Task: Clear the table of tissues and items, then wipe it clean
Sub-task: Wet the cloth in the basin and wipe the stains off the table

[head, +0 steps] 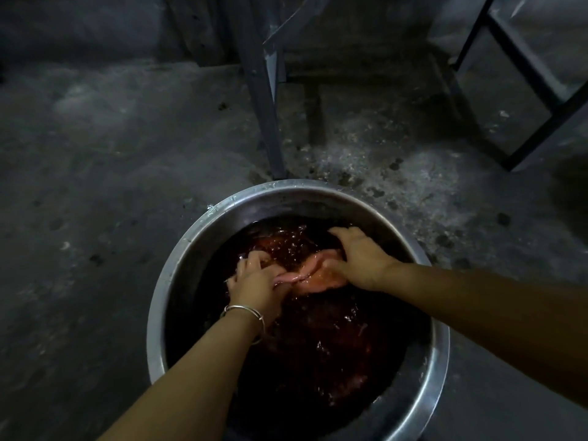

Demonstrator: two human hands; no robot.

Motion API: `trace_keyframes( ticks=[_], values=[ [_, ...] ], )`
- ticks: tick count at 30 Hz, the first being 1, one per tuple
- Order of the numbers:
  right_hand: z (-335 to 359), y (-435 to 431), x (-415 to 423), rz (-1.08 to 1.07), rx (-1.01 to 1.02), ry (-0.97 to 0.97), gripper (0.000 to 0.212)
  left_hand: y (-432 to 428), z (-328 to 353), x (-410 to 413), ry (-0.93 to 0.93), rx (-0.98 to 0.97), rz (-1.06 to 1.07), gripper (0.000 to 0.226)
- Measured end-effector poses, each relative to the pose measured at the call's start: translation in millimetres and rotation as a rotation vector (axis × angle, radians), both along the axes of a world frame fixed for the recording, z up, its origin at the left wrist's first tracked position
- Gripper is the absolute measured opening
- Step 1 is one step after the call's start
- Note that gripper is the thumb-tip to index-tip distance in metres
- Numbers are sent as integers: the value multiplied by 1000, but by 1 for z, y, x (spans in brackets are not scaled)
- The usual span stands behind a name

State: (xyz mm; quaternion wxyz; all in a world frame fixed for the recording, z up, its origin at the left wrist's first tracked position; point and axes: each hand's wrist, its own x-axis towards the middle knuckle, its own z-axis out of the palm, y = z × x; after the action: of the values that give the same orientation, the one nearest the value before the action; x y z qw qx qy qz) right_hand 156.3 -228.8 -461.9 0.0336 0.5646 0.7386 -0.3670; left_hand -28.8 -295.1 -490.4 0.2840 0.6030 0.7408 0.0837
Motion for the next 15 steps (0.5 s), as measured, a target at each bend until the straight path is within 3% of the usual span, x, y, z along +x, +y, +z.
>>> trace_keyframes(
  ticks=[1, 3, 4, 6, 8, 10, 13, 15],
  values=[
    [-2, -6, -1, 102, -27, 16, 68, 1, 1, -1, -147, -28, 45, 7],
    [-9, -10, -5, 271, -12, -35, 55, 0, 4, 0, -352, -71, 131, 9],
    [-11, -7, -6, 251, 0, -52, 39, -1, 6, 0, -380, -74, 151, 13],
    [-9, -1, -7, 114, 19, -49, 17, -6, 7, 0, -375, -66, 125, 49],
    [-6, 4, -7, 22, -36, -28, 19, -9, 4, 1, -268, -47, -12, 67],
    [-1, 5, -6, -95, -201, 43, 19, -8, 0, -1, -272, -43, -40, 49],
    [-1, 6, -4, -285, -175, 35, 28, -4, 7, -6, -546, -134, 201, 12],
    [-4, 0, -11, -399, -158, 90, 50, 0, 6, -8, -660, -170, 334, 18]
  ],
)
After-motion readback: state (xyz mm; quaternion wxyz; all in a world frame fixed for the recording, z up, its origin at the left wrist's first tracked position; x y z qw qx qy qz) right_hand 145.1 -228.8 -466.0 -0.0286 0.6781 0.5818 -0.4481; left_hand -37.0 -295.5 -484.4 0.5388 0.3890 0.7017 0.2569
